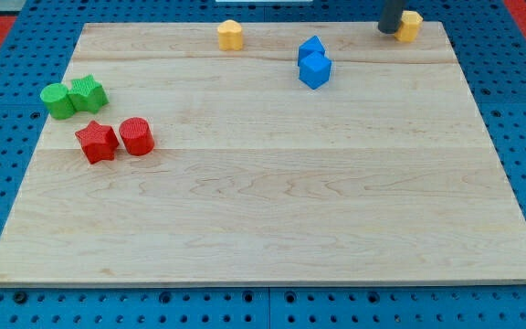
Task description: Nudge the yellow heart a bit left and up
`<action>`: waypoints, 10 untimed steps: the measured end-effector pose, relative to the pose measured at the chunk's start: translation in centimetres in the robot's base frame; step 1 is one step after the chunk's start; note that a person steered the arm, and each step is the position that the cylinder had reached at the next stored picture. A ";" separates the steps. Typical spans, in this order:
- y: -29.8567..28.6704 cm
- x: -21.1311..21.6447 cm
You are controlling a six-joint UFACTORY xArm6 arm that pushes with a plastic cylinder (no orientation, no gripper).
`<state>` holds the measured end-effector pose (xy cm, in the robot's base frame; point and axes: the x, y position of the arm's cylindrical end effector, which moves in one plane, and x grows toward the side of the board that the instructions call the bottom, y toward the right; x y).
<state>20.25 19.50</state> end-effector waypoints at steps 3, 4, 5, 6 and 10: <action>-5.7 0.7; -9.1 0.6; -10.5 0.6; -13.2 0.0; -23.9 4.2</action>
<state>24.42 -4.36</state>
